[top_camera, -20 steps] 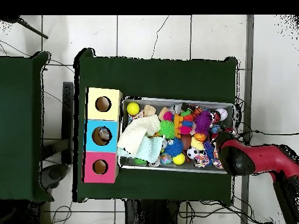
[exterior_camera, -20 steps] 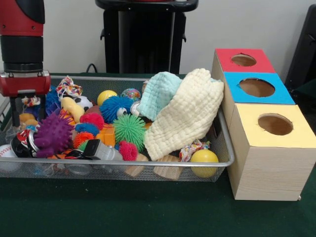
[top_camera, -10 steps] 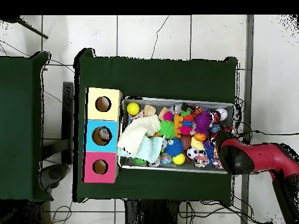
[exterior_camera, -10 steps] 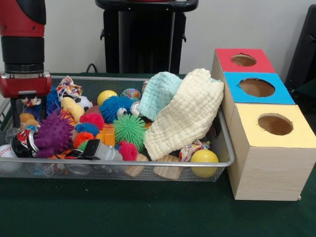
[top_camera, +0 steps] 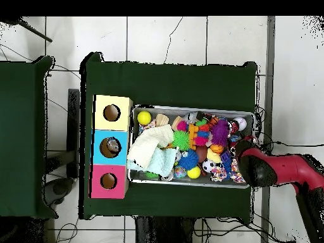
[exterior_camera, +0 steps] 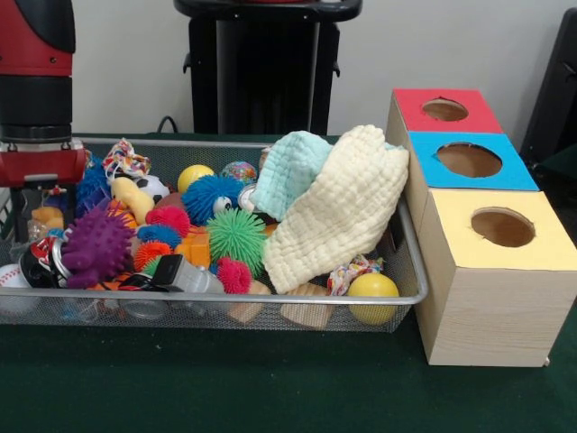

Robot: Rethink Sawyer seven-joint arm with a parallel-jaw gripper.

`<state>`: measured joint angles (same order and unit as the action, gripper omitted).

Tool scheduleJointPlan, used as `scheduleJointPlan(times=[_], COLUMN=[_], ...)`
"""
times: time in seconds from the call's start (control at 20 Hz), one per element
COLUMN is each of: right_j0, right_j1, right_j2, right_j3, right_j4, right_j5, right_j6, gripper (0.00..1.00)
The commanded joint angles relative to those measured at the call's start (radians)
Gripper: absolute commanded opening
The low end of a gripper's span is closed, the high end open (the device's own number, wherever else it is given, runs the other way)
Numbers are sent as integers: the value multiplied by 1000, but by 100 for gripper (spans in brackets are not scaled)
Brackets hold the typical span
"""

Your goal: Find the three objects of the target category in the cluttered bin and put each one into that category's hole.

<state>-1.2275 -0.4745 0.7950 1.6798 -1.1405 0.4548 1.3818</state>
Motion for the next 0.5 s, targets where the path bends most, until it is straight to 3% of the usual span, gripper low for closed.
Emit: scheduleJointPlan(times=[0.05,0.5], right_j0=[-20,5], right_j1=[71,96], right_j2=[55,27], right_j3=[-105,-129], right_j4=[-39,-65], right_j5=[-3,-28], right_j6=[-383,-339], gripper=[100,100])
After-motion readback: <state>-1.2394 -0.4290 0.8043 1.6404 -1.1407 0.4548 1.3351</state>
